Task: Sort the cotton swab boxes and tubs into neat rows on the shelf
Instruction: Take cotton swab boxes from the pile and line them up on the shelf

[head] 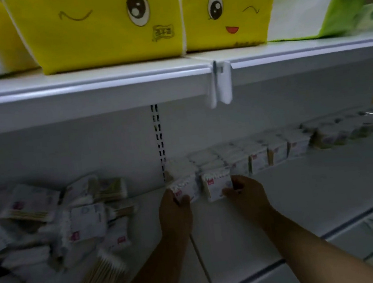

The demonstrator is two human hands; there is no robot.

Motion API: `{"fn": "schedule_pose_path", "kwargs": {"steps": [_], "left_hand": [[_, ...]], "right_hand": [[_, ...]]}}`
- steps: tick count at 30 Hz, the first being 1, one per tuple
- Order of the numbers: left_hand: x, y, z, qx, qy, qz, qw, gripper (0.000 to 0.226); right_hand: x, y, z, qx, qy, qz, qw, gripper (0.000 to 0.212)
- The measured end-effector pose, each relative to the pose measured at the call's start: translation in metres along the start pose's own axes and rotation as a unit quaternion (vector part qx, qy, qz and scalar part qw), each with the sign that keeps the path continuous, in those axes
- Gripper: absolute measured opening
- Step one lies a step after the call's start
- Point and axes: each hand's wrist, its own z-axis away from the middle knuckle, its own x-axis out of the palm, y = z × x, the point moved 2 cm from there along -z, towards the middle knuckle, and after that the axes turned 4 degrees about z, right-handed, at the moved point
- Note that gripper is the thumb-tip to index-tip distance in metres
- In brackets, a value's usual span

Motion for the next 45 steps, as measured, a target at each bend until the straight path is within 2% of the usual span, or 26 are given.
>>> {"fn": "schedule_pose_path", "kwargs": {"steps": [3,7,13,17,21,23,26,30,33,35,38,40,43,45], "left_hand": [[0.009,0.0,0.003,-0.024,-0.025,-0.05,0.998,0.056],[0.014,-0.003,0.001,-0.029,0.0,-0.034,0.999,0.049],[0.017,-0.003,-0.004,-0.03,-0.017,-0.106,0.994,0.049],[0.011,0.009,-0.002,0.017,-0.031,-0.065,0.997,0.043],[0.0,0.016,0.015,0.07,-0.069,-0.049,0.994,0.063],[-0.009,0.021,0.026,0.086,-0.067,-0.073,0.991,0.073],[-0.038,0.034,0.033,0.092,-0.054,-0.091,0.99,0.077],[-0.12,0.056,0.045,0.123,-0.056,-0.142,0.981,0.075],[-0.21,0.063,0.054,0.125,-0.069,-0.266,0.953,0.071],[-0.281,0.062,0.064,0.116,-0.076,-0.367,0.92,0.071],[-0.39,0.046,0.09,0.102,-0.078,-0.522,0.843,0.07],[-0.457,0.03,0.109,0.071,-0.07,-0.58,0.808,0.069],[-0.536,0.005,0.133,0.009,-0.044,-0.6,0.799,0.064],[-0.574,-0.008,0.144,-0.01,-0.013,-0.59,0.807,0.061]], "right_hand": [[0.006,0.008,-0.012,-0.01,0.005,0.032,0.999,0.025],[0.014,0.016,-0.015,-0.026,0.003,0.047,0.999,0.032],[0.014,0.016,-0.017,-0.029,0.014,0.071,0.997,0.038],[0.009,0.011,-0.014,-0.027,0.03,0.044,0.998,0.034],[-0.004,0.005,0.009,-0.049,0.118,0.05,0.99,0.031],[-0.009,0.002,0.027,-0.086,0.155,0.08,0.981,0.024],[-0.014,-0.019,0.052,-0.191,0.19,0.137,0.953,0.011],[0.006,-0.095,0.088,-0.301,0.147,0.177,0.925,0.007],[0.043,-0.171,0.117,-0.356,0.062,0.253,0.897,0.009],[0.075,-0.223,0.136,-0.382,-0.003,0.302,0.873,0.027],[0.12,-0.293,0.169,-0.398,-0.088,0.303,0.862,0.052],[0.145,-0.329,0.195,-0.419,-0.123,0.295,0.85,0.06],[0.177,-0.364,0.228,-0.449,-0.155,0.305,0.825,0.062],[0.197,-0.381,0.243,-0.465,-0.177,0.303,0.813,0.062]]}}
